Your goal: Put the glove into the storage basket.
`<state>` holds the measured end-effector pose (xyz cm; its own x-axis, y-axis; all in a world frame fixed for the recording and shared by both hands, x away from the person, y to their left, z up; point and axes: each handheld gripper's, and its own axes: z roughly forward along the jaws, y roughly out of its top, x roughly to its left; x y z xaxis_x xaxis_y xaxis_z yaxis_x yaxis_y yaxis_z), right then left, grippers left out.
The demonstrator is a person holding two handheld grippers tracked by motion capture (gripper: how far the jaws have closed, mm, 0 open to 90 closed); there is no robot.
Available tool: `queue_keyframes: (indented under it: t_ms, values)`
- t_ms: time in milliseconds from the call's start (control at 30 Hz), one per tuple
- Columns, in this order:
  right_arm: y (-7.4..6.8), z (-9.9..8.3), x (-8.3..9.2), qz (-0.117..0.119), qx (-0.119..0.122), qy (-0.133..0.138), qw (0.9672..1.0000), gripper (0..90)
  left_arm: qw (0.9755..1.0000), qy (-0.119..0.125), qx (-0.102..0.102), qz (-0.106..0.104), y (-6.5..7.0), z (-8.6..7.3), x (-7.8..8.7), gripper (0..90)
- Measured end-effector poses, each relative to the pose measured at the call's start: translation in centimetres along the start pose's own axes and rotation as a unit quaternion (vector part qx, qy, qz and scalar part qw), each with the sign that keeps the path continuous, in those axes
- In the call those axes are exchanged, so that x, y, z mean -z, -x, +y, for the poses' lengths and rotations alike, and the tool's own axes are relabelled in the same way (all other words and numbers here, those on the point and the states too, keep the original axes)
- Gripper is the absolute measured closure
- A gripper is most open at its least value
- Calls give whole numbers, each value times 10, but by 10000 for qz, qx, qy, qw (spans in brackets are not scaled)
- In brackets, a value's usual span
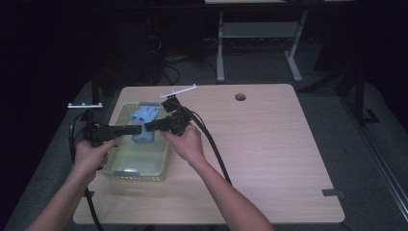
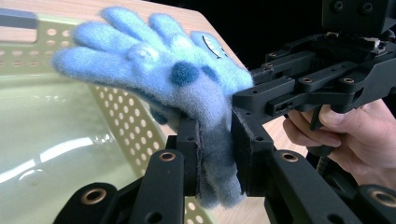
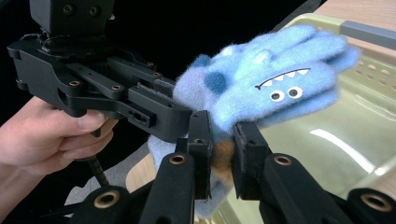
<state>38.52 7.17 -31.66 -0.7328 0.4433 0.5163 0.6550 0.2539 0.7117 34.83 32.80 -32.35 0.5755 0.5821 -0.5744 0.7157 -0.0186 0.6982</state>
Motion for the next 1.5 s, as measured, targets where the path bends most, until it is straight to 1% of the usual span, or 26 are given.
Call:
queue_keyframes:
  t_ms: [167,233,333,567,633,667,700,733,767,867,900,933,967,1100,1133,1200,1300,1367,1400,1433,1467,1500]
  values:
    - [1,1,-12,71,-48,-15,10000,792,10000,-13,59,53,-6,-2,5,738]
    - [1,1,-14,70,-50,-29,10000,792,9999,-31,70,75,-9,-3,7,738]
    - [1,1,-19,107,-64,12,9999,792,9999,20,130,68,-13,-4,10,742]
    - [3,-2,-33,153,-143,22,9998,792,9996,-92,215,135,-25,-7,14,752]
    - [6,-5,-40,204,-180,29,9996,792,9994,-96,292,148,-29,-9,15,753]
    - [6,-5,-40,204,-180,29,9996,792,9993,-120,315,151,-30,-10,15,753]
    - [6,-6,-42,232,-246,33,9994,792,9992,-140,331,160,-32,-10,15,753]
    - [8,-7,-44,249,-241,22,9994,792,9992,-156,339,161,-34,-11,15,753]
    - [8,-8,-46,271,-291,11,9992,791,9991,-163,367,165,-35,-12,15,753]
    - [11,-12,-50,299,-359,5,9989,792,9989,-209,349,215,-38,-14,15,753]
    - [12,-13,-51,301,-356,12,9989,792,9987,-240,377,242,-39,-14,14,753]
    - [13,-14,-53,298,-409,-9,9987,792,9985,-272,392,275,-40,-15,13,753]
    - [15,-15,-55,299,-420,0,9987,792,9983,-318,377,312,-41,-16,12,753]
    - [21,-23,-65,249,-501,-128,9984,792,9968,-499,416,472,-47,-21,5,754]
    - [24,-26,-67,251,-522,-147,9982,792,9964,-549,418,495,-49,-23,4,754]
    - [28,-30,-71,260,-594,-189,9977,791,9955,-611,487,530,-52,-26,0,754]
    - [33,-35,-77,234,-625,-254,9974,791,9945,-692,546,566,-56,-29,-4,754]
    - [34,-37,-79,204,-665,-338,9970,791,9937,-768,561,598,-58,-31,-7,756]
    - [36,-37,-80,177,-630,-359,9972,790,9933,-823,523,623,-60,-32,-9,757]
    - [36,-38,-82,147,-640,-398,9970,790,9925,-879,504,682,-60,-33,-10,760]
    - [37,-39,-83,129,-654,-453,9967,790,9917,-905,548,730,-60,-34,-13,763]
    - [38,-41,-85,99,-641,-506,9966,788,9905,-1003,509,797,-60,-35,-14,766]
